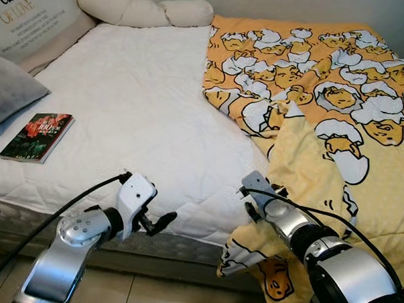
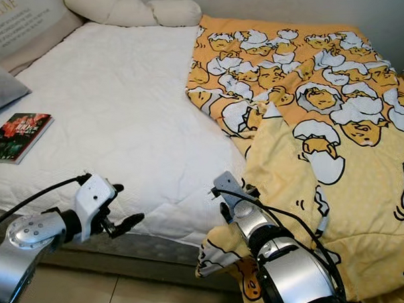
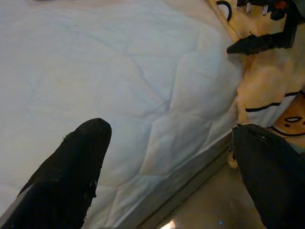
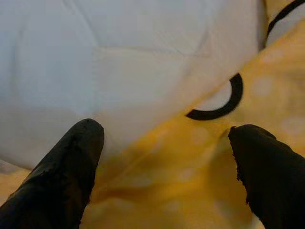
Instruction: Clean up the room
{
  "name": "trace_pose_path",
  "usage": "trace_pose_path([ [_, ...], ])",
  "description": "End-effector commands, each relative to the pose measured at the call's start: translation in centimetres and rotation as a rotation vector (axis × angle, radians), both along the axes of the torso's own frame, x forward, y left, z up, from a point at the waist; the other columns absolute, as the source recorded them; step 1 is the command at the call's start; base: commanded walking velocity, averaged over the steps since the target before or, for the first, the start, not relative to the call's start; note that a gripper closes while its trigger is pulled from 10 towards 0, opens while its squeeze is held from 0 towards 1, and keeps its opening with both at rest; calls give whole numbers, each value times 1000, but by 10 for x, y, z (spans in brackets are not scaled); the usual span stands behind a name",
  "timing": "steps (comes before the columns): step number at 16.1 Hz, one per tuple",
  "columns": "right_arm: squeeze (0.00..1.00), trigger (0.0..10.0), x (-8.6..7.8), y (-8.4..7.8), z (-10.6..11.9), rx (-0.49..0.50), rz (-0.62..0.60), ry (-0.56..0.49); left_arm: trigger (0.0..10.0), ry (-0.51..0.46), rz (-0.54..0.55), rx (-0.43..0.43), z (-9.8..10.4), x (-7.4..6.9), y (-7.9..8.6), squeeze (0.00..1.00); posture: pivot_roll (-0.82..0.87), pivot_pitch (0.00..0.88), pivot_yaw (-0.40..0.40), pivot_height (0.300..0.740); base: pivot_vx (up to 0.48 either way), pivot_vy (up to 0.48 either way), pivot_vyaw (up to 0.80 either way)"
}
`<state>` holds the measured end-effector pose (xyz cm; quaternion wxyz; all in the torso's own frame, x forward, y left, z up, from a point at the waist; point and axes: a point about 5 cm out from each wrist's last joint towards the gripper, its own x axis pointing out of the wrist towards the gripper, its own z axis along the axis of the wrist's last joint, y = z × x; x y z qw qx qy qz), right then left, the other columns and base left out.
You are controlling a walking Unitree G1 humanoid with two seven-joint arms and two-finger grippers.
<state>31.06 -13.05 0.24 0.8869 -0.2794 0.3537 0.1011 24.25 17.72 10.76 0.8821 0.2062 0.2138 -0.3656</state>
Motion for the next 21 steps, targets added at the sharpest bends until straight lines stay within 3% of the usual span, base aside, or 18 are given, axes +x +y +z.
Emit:
trace_pose_path([
  [1, 0, 118, -4, -6, -5, -26, 0, 15, 10000, 4, -18, 11, 1, -3, -1, 0, 246, 0, -38, 740, 0, 0, 0],
  [3, 0, 0, -8, -12, -9, -31, -27, 24, 10000, 9, -17, 13, 2, -5, -2, 0, 256, 0, -38, 740, 0, 0, 0],
  [7, 0, 0, -13, -17, -13, 76, -119, 25, 10000, 10, -24, 10, 6, -9, -2, 0, 282, 1, -21, 740, 0, 0, 0],
  [10, 0, 0, -16, -24, -16, 157, -181, 18, 10000, 11, -43, 17, 11, -14, -1, 0, 320, 54, 1, 740, 0, 0, 0],
  [15, 0, 0, -18, -42, -17, 153, -223, 15, 10000, 11, -37, 18, 16, -18, 1, 0, 336, 62, 3, 740, 0, 0, 0],
  [21, 0, 0, -17, -47, -15, 199, -265, 6, 10000, 27, -46, 15, 16, -20, 1, 0, 336, 46, -6, 740, 0, 0, 0],
])
